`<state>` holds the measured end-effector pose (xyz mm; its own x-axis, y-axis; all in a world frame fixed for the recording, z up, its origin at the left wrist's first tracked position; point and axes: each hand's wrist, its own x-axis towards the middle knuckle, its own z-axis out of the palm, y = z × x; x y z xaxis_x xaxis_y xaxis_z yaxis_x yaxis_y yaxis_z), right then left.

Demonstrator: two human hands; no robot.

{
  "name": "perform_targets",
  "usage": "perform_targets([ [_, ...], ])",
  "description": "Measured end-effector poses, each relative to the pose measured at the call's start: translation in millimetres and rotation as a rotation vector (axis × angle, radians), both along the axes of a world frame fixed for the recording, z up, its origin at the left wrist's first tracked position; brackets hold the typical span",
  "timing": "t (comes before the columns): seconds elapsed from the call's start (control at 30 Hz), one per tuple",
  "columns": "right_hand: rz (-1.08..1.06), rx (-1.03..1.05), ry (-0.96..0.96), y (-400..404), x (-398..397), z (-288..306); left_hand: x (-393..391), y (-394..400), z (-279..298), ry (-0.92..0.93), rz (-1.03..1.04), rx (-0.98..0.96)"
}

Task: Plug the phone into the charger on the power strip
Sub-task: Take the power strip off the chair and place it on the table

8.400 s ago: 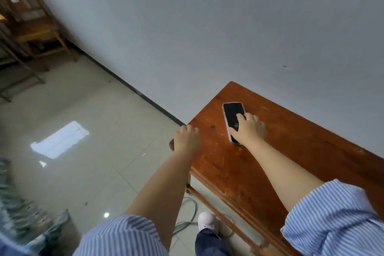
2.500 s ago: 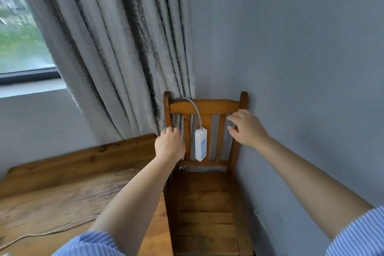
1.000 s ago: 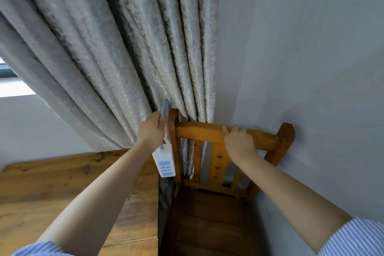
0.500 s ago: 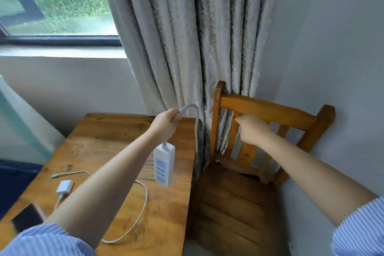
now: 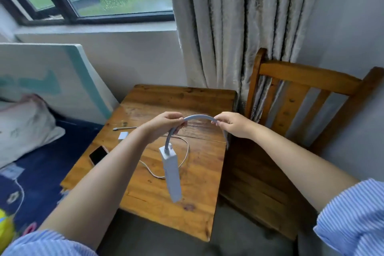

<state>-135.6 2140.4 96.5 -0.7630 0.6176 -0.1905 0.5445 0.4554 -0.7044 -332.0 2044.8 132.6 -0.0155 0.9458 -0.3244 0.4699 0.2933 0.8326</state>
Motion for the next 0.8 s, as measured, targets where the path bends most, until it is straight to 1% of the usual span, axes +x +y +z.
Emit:
perform_targets([
  [0.07,0.031,-0.041,0.002,-4.6,-3.6,6.0,-13.2,-8.8,-0.4,-0.088,0.004,-0.024],
  [0.17,0.050,-0.008,-0.001,-9.1,-18.8,10.1,-36.9,-12.5,-4.0,-0.072,-0.002,-0.039],
  [0.37,0.001,0.047,-0.020,0.7,-57.3,0.2,-93.0,11.4,-14.2,0.101,-0.085,0.035],
  [0.47,-0.090,0.032,-0.046,10.6,-86.4,-2.1,-129.2,42.1,-17.2,0.319,-0.194,0.158],
  [0.53,-0.155,0.009,-0.027,14.9,-102.7,-2.0,-145.1,60.7,-21.4,0.436,-0.245,0.259],
  [0.6,-0.237,0.022,-0.005,20.0,-122.7,-7.3,-161.0,79.3,-30.0,0.479,-0.286,0.313],
  [0.67,-0.302,0.066,-0.024,26.3,-139.6,-13.0,-172.9,97.6,-38.6,0.516,-0.307,0.359],
  [0.73,-0.333,0.118,-0.031,34.6,-148.3,-19.4,-180.4,112.8,-43.6,0.557,-0.328,0.387],
  [0.8,-0.332,0.191,-0.063,46.3,-155.0,-29.5,-187.0,132.0,-50.7,0.586,-0.383,0.364],
])
